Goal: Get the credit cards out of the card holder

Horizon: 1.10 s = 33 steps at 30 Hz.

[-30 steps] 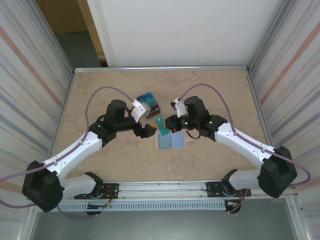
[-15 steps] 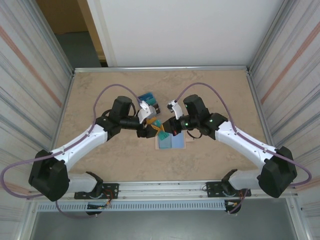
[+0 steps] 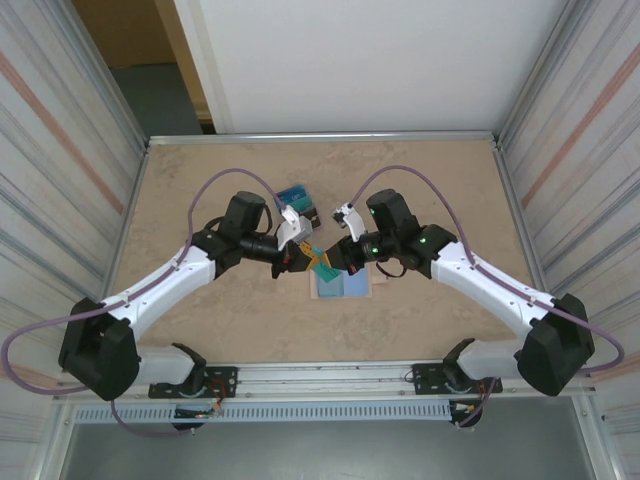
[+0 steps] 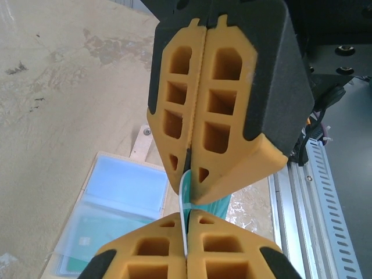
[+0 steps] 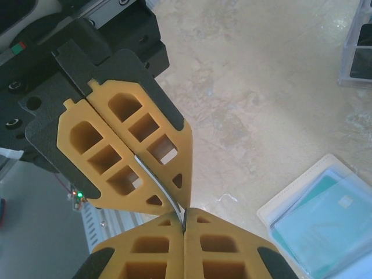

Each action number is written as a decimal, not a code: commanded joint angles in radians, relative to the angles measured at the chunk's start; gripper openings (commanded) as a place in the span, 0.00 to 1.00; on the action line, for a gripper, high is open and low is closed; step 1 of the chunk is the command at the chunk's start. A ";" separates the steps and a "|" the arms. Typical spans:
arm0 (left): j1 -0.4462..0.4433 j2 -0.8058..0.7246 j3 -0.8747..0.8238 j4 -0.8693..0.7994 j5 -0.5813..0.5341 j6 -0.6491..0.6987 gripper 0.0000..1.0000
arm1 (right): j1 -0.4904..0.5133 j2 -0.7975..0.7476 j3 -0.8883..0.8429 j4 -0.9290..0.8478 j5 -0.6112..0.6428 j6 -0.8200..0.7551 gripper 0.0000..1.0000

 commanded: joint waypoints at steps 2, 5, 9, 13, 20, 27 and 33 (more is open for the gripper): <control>-0.012 0.000 0.032 0.011 0.043 0.013 0.00 | 0.012 -0.038 0.006 0.041 0.023 0.010 0.13; -0.012 -0.017 0.024 0.020 0.023 0.007 0.00 | 0.008 -0.069 -0.013 0.041 0.072 0.015 0.31; -0.011 -0.065 -0.009 0.080 -0.048 -0.040 0.00 | -0.012 -0.158 -0.084 0.085 0.144 0.046 0.48; -0.012 -0.129 -0.060 0.193 -0.099 -0.144 0.00 | -0.023 -0.262 -0.172 0.180 0.207 0.101 0.62; -0.011 -0.244 -0.187 0.464 -0.197 -0.395 0.00 | -0.033 -0.391 -0.310 0.369 0.255 0.197 0.80; -0.011 -0.258 -0.229 0.597 -0.201 -0.562 0.00 | -0.036 -0.362 -0.321 0.504 0.151 0.236 0.82; -0.013 -0.261 -0.260 0.637 -0.226 -0.598 0.00 | -0.037 -0.313 -0.289 0.501 0.116 0.230 0.81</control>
